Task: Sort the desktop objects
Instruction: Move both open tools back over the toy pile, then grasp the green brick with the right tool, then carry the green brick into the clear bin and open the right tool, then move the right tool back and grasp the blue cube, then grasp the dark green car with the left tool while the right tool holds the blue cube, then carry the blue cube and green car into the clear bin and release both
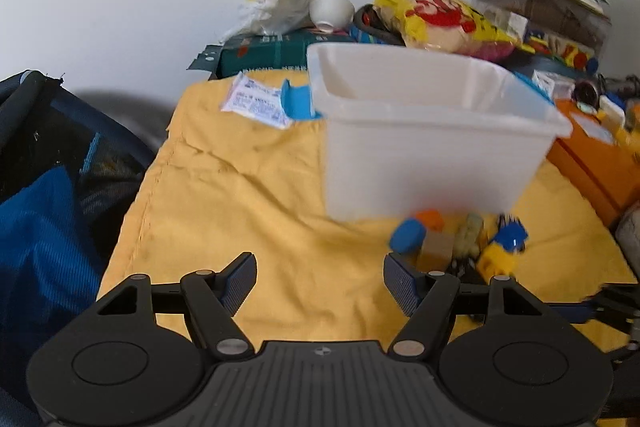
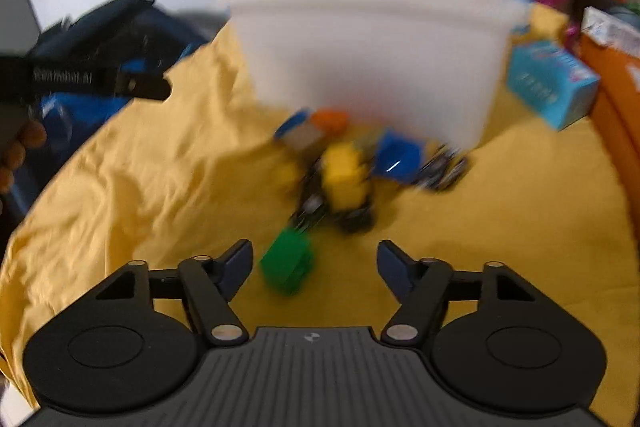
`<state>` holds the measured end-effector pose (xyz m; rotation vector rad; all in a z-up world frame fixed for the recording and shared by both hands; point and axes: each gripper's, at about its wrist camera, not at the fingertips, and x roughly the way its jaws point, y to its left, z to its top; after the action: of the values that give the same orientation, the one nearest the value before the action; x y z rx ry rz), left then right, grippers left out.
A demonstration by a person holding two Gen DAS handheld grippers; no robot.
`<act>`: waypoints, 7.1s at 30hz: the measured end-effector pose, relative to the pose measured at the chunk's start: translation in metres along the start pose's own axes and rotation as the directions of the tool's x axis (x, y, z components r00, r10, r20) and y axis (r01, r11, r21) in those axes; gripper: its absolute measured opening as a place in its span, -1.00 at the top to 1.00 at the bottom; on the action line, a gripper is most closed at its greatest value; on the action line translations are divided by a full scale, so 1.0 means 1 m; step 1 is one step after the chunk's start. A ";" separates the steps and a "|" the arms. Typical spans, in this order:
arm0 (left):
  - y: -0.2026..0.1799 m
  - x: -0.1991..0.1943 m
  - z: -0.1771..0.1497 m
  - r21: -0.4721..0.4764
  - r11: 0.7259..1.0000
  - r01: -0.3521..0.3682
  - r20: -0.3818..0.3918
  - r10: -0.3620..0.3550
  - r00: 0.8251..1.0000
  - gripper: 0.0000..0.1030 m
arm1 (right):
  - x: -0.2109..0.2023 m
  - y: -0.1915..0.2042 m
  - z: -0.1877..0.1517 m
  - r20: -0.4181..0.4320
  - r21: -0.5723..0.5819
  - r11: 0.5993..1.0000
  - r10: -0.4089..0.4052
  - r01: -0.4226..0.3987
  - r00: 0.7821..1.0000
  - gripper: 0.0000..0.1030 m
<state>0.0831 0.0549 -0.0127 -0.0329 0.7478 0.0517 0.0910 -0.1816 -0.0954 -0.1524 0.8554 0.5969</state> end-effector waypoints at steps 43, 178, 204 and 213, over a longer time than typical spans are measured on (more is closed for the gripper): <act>-0.053 0.009 -0.001 0.088 0.982 0.166 0.008 -0.168 0.986 0.46 | -0.063 -0.057 -0.004 0.121 0.157 0.987 -0.064 0.044 0.991 0.45; -0.032 -0.034 0.029 0.030 0.986 0.161 0.093 -0.163 0.982 0.60 | -0.076 -0.062 0.035 0.232 0.167 0.986 -0.048 0.009 0.971 0.33; -0.017 0.002 0.170 0.005 0.986 0.169 0.151 -0.168 0.974 0.60 | -0.075 -0.085 0.191 0.308 0.053 0.998 -0.037 0.021 0.951 0.33; -0.026 0.029 0.181 0.037 0.989 0.140 0.107 -0.143 0.984 0.59 | -0.041 -0.095 0.200 0.224 0.065 0.997 -0.057 0.043 0.973 0.33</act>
<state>0.2285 0.0386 0.1008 -0.0544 0.6351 -0.0925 0.2553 -0.2068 0.0564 -0.0500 0.6467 0.5293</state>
